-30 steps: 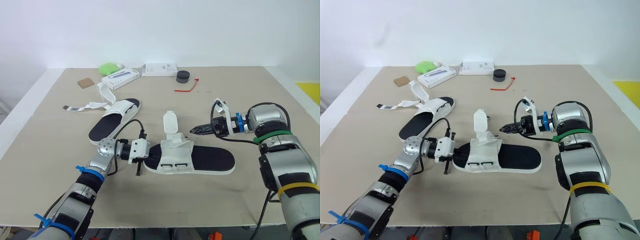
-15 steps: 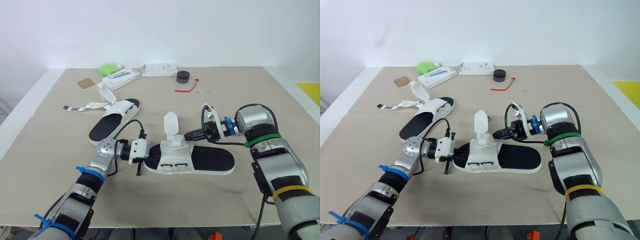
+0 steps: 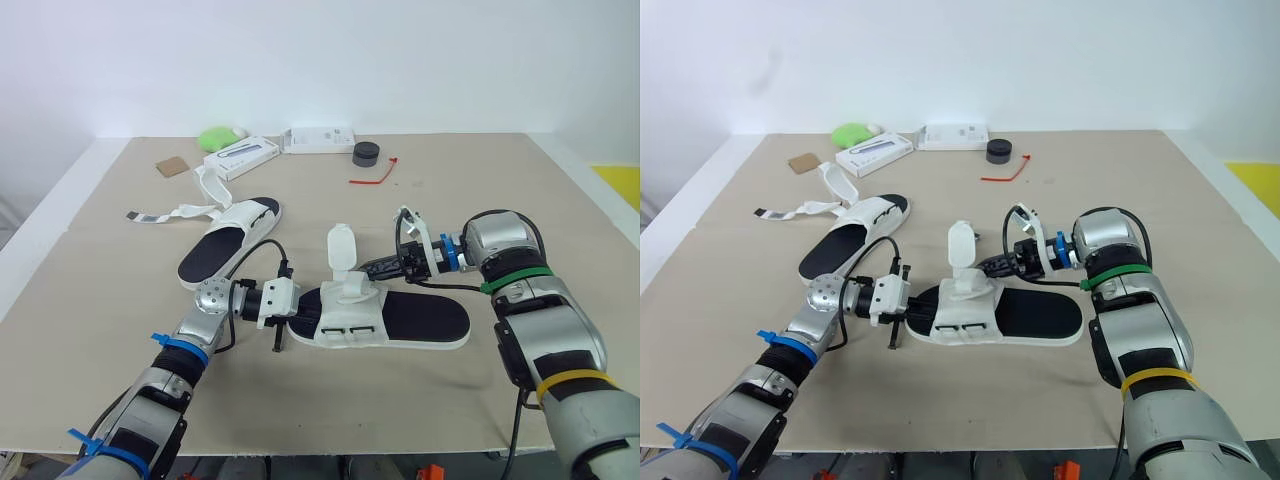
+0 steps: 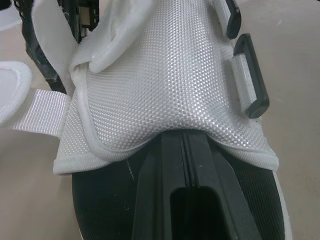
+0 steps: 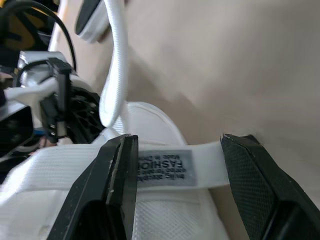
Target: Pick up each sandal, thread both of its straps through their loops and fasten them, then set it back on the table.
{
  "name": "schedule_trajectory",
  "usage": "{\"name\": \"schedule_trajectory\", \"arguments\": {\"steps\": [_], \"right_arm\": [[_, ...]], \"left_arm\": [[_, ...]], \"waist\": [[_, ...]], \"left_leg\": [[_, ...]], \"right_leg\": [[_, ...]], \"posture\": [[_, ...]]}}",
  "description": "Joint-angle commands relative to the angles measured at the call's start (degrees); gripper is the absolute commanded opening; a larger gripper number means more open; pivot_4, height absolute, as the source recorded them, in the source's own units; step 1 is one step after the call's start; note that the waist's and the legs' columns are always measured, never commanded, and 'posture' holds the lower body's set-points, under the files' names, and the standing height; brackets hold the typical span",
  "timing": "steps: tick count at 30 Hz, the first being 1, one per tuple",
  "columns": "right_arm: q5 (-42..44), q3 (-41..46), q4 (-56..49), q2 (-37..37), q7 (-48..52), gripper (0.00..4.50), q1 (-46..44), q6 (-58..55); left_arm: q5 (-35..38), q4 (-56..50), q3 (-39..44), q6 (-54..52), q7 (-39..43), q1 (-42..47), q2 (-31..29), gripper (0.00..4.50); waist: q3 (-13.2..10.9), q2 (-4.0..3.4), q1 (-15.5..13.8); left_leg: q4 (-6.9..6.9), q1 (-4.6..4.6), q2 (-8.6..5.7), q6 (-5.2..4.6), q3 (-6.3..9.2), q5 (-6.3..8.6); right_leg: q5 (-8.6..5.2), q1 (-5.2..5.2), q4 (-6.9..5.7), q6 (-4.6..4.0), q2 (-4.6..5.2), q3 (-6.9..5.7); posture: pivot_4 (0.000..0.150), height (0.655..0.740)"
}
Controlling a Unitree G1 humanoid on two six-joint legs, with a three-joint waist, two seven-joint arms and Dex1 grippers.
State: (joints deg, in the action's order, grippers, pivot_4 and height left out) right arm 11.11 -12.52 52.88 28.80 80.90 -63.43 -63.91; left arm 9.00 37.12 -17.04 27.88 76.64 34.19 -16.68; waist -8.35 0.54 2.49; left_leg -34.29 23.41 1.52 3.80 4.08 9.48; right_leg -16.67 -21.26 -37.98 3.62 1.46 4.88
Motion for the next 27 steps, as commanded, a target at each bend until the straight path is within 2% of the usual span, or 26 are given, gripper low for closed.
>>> {"name": "schedule_trajectory", "arguments": {"steps": [1,12,27], "right_arm": [[1.8,1.2,-2.8,0.9,0.7,2.86,0.8,-1.0],[0.9,1.1,0.0,5.0,0.7,2.86,-0.8,0.9],[0.2,-1.3,0.7,2.8,0.6,2.86,1.5,1.0]], "left_arm": [[-6.2,5.2,-4.4,-2.9,0.0,-3.9,-0.8,0.0],[-6.3,5.8,-4.4,-2.6,0.0,-3.6,-0.6,0.0],[-6.3,5.7,-4.1,-2.7,-0.6,-3.5,-0.8,0.0]], "waist": [[0.0,0.0,0.0],[0.0,-0.01,0.0],[0.0,-0.01,0.0]], "left_leg": [[0.0,0.0,0.0,0.0,0.0,0.0],[-0.01,0.0,0.0,0.0,0.0,0.0],[-0.02,0.02,-0.01,0.0,0.0,0.0]], "right_leg": [[0.0,0.0,0.0,0.0,0.0,0.0],[0.0,-0.02,0.0,0.0,0.0,0.0],[0.0,-0.01,0.0,0.01,0.0,0.01]], "posture": [[0.15,0.74],[0.15,0.74],[0.15,0.74]]}}
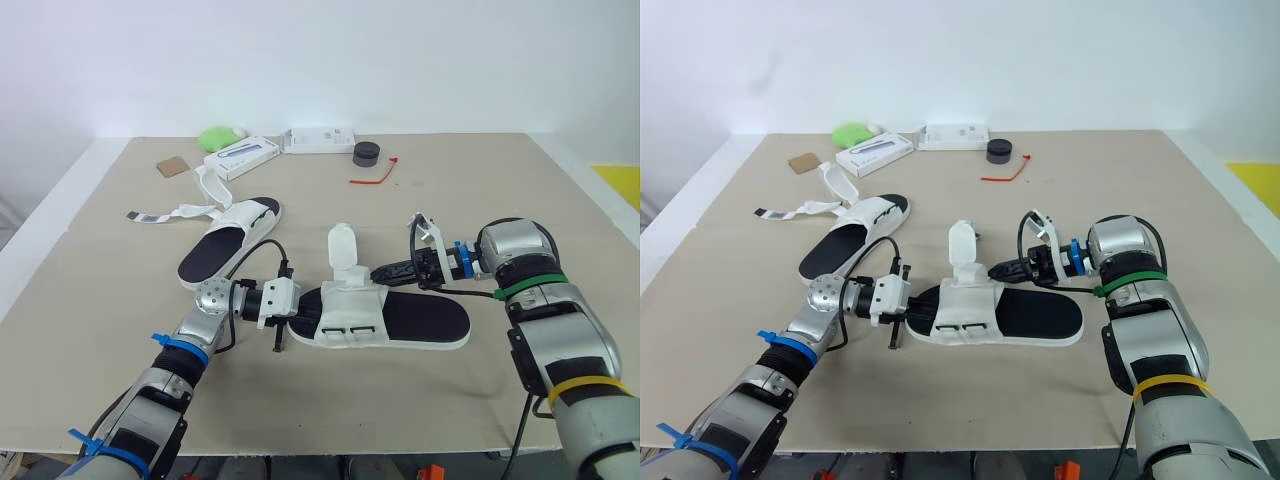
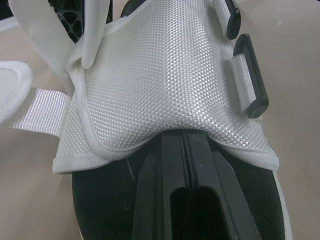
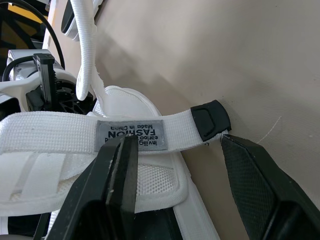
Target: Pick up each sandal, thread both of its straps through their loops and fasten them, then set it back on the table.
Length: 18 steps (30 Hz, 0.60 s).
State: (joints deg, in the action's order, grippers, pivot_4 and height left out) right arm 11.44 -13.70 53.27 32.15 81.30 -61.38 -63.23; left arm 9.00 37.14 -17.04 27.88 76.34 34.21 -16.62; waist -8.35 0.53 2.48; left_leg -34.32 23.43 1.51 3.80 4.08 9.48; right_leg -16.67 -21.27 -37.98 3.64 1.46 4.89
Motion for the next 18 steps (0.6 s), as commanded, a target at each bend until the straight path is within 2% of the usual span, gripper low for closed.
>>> {"name": "schedule_trajectory", "arguments": {"steps": [1,18], "right_arm": [[0.0,0.3,0.6,-1.0,-0.2,2.86,-0.9,0.4],[0.8,3.9,3.7,-4.6,-2.9,2.86,-3.8,2.0]], "left_arm": [[-6.3,5.7,-4.1,-2.7,-0.3,-3.6,-0.9,0.0],[-6.4,5.7,-4.2,-2.6,-0.6,-3.6,-0.8,0.0]], "waist": [[0.0,0.0,0.0],[0.0,-0.01,0.1]], "left_leg": [[0.0,0.0,0.0,0.0,0.0,0.0],[0.0,-0.01,0.01,0.0,0.0,0.0]], "right_leg": [[0.0,0.0,0.0,0.0,0.0,0.0],[0.0,0.0,0.0,0.0,-0.02,0.0]], "posture": [[0.15,0.74],[0.15,0.74]]}}
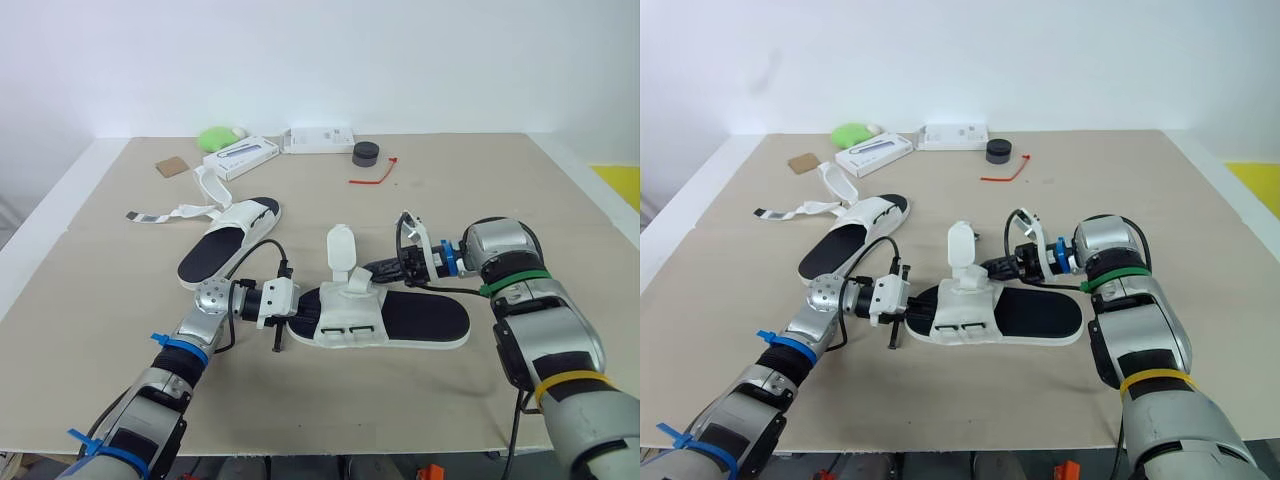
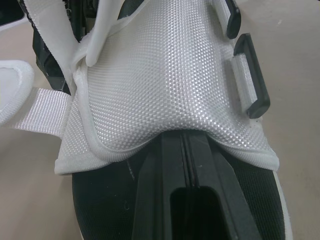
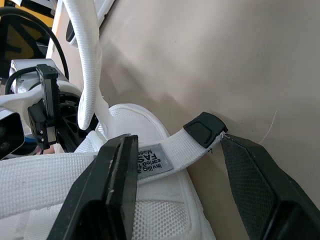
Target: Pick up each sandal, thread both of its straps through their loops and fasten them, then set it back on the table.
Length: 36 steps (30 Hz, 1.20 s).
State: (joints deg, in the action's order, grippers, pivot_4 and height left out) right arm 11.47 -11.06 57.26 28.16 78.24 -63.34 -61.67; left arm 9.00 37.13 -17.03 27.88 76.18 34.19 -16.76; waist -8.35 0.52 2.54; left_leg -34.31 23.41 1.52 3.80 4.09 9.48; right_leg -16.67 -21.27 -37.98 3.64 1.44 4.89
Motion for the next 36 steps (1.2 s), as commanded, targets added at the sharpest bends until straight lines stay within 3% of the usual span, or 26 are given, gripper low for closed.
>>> {"name": "schedule_trajectory", "arguments": {"steps": [1,9,12,14,20,24,29,36], "right_arm": [[0.8,1.5,-0.1,-0.6,0.1,2.86,-2.0,0.5],[1.9,3.6,-0.3,0.4,0.2,2.86,-3.2,0.3],[2.1,4.3,-0.8,0.4,0.0,2.1,-3.2,0.4],[1.8,4.0,-1.3,0.8,-0.2,1.2,-3.0,0.6],[2.4,3.7,-4.0,4.5,1.9,1.2,-3.0,-1.2],[4.2,1.7,-20.0,10.8,6.6,1.2,3.7,1.4],[4.0,1.5,-36.6,15.2,5.5,1.2,14.5,9.7],[2.4,3.4,-48.9,12.5,-5.4,1.2,22.3,19.9]], "left_arm": [[-6.4,5.7,-4.2,-2.6,-0.5,-3.5,-0.6,0.0],[-6.5,6.3,-4.4,-2.5,-0.7,-3.3,-0.3,0.0],[-6.5,6.3,-4.5,-2.4,-0.5,-3.3,-0.3,0.0],[-6.5,6.4,-4.5,-2.4,-0.5,-3.2,-0.3,0.0],[-6.6,6.4,-4.4,-2.4,-0.7,-3.2,-0.3,0.0],[-6.5,6.3,-4.4,-2.3,-0.8,-3.5,-0.5,0.0],[-6.5,6.5,-4.5,-2.1,-0.6,-3.6,-0.5,0.0],[-6.6,6.7,-4.7,-1.9,-0.4,-3.2,-0.3,0.0]], "waist": [[0.0,0.0,0.0],[0.0,0.0,0.0],[0.0,0.0,0.0],[0.0,0.0,0.0],[0.0,-0.01,-0.1],[0.0,-0.02,-0.2],[0.0,0.04,0.0],[-0.1,0.13,0.0]], "left_leg": [[0.0,0.0,0.0,0.0,0.0,0.0],[-0.01,0.0,0.0,0.0,0.0,0.0],[-0.02,0.01,-0.01,0.0,0.0,0.0],[-0.03,0.01,-0.01,0.0,0.0,0.0],[-0.04,0.04,-0.03,0.0,0.0,-0.01],[-0.05,0.1,-0.05,0.01,0.01,0.0],[-0.05,0.04,-0.04,0.05,0.03,0.03],[-0.07,0.04,-0.06,0.05,0.02,0.0]], "right_leg": [[0.0,0.0,0.0,0.0,0.0,0.0],[0.01,0.0,0.0,0.01,0.01,0.01],[0.01,0.0,0.0,0.02,0.01,0.01],[0.01,0.01,0.0,0.02,0.01,0.02],[0.01,0.0,0.0,0.02,0.02,0.03],[-0.04,-0.02,0.0,0.07,0.03,0.05],[-0.13,0.0,0.01,0.13,0.03,0.02],[-0.12,-0.01,0.01,0.14,0.05,0.03]], "posture": [[0.15,0.74],[0.15,0.74],[0.15,0.74],[0.15,0.74],[0.15,0.74],[0.15,0.74],[0.15,0.74],[0.15,0.74]]}}
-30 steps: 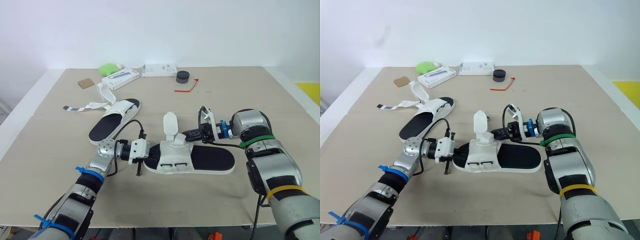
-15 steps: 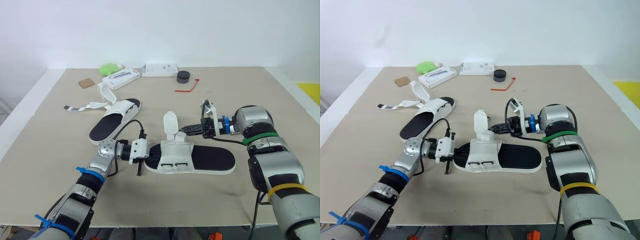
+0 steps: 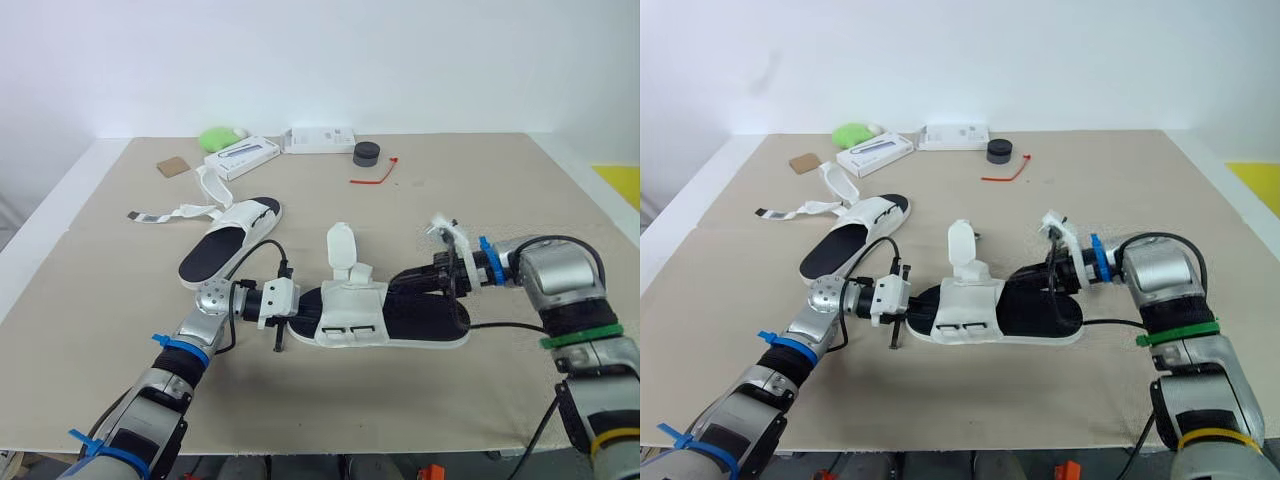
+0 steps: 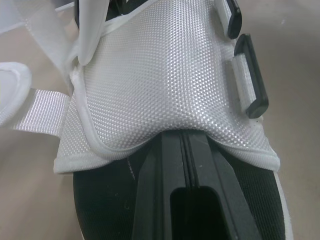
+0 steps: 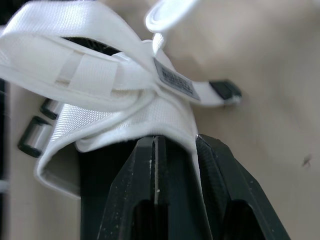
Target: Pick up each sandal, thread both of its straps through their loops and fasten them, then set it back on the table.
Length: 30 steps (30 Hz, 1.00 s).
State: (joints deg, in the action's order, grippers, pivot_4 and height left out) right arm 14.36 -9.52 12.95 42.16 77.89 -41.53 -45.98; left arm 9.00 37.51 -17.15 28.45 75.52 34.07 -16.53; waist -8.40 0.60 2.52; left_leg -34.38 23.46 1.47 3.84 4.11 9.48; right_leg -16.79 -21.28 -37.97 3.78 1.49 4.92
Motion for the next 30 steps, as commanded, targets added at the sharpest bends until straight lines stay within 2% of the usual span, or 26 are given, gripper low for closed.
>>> {"name": "schedule_trajectory", "arguments": {"steps": [1,6,10,17,18,19,20,21,23,24,30], "right_arm": [[-0.7,1.7,-5.2,-1.8,-6.1,1.2,0.9,4.9],[0.0,1.3,-8.6,0.1,-5.5,1.2,2.3,6.4],[-0.1,2.2,-6.0,2.5,-3.4,1.2,0.9,9.7],[2.4,4.6,-5.2,2.8,-2.9,1.2,-0.9,13.1],[3.1,4.5,-6.2,3.3,-1.8,1.72,-0.3,12.8],[3.4,4.3,-7.3,3.8,-1.0,1.96,0.4,13.3],[3.5,4.2,-8.1,3.9,-1.1,2.42,0.9,13.5],[3.2,4.1,-8.5,3.7,-1.8,3.13,1.3,14.1],[1.8,4.1,-8.4,3.0,-4.1,3.58,1.7,16.1],[1.0,4.0,-8.0,2.5,-5.3,4.08,1.8,17.0],[-2.5,2.7,-6.4,-2.1,-11.9,4.08,1.1,22.2]], "left_arm": [[-6.6,6.3,-4.6,-2.4,0.3,-3.1,-0.5,0.0],[-6.6,6.3,-4.6,-2.4,0.3,-3.2,-0.5,0.0],[-6.6,6.3,-4.6,-2.2,0.4,-3.5,-0.7,0.0],[-6.6,5.9,-4.7,-2.3,0.4,-3.9,-0.6,0.0],[-6.5,5.9,-4.7,-2.3,0.4,-3.9,-0.6,0.0],[-6.5,5.8,-4.7,-2.3,0.4,-4.0,-0.6,0.0],[-6.5,5.8,-4.7,-2.3,0.4,-4.0,-0.6,0.0],[-6.5,5.8,-4.7,-2.3,0.4,-4.0,-0.6,0.0],[-6.5,5.7,-4.7,-2.3,0.3,-4.0,-0.6,0.0],[-6.5,5.7,-4.7,-2.3,0.3,-4.0,-0.6,0.0],[-6.5,6.0,-4.7,-2.3,0.4,-3.8,-0.6,0.0]], "waist": [[0.0,0.09,0.0],[0.0,0.13,0.0],[-0.1,0.18,-0.1],[-0.1,0.25,-0.1],[-0.1,0.25,-0.1],[-0.1,0.25,-0.1],[-0.1,0.26,-0.1],[-0.1,0.25,-0.1],[-0.1,0.26,-0.1],[-0.1,0.27,-0.1],[-0.1,0.28,-0.2]], "left_leg": [[0.0,-0.01,0.01,0.0,0.0,0.0],[0.01,-0.01,0.02,0.01,-0.01,0.0],[0.02,0.0,0.01,0.01,0.0,0.0],[0.03,0.0,0.01,0.01,0.0,0.0],[0.04,0.0,0.01,0.01,0.0,0.01],[0.05,0.01,0.01,0.02,0.0,0.01],[0.06,0.02,0.0,0.02,0.0,0.01],[0.07,0.02,0.0,0.03,0.0,0.02],[0.06,0.01,0.0,0.03,-0.01,0.02],[0.06,0.01,0.0,0.03,0.0,0.02],[0.07,0.01,0.01,0.03,-0.01,0.02]], "right_leg": [[0.0,0.0,0.0,0.0,0.0,-0.01],[0.0,0.0,0.0,0.0,0.0,0.01],[-0.01,0.0,0.0,-0.01,0.01,0.0],[-0.02,0.0,0.01,-0.03,0.04,-0.01],[-0.02,0.01,0.03,-0.04,0.04,-0.02],[-0.02,0.01,0.05,-0.04,0.04,-0.01],[-0.02,0.01,0.06,-0.04,0.04,-0.01],[-0.03,0.02,0.08,-0.04,0.05,-0.01],[-0.03,0.02,0.09,-0.04,0.05,-0.01],[-0.03,0.02,0.09,-0.04,0.05,-0.01],[-0.03,0.02,0.12,-0.03,0.05,-0.04]], "posture": [[0.15,0.74],[0.15,0.74],[0.15,0.74],[0.15,0.74],[0.15,0.74],[0.15,0.74],[0.15,0.74],[0.15,0.74],[0.15,0.74],[0.15,0.74],[0.15,0.74]]}}
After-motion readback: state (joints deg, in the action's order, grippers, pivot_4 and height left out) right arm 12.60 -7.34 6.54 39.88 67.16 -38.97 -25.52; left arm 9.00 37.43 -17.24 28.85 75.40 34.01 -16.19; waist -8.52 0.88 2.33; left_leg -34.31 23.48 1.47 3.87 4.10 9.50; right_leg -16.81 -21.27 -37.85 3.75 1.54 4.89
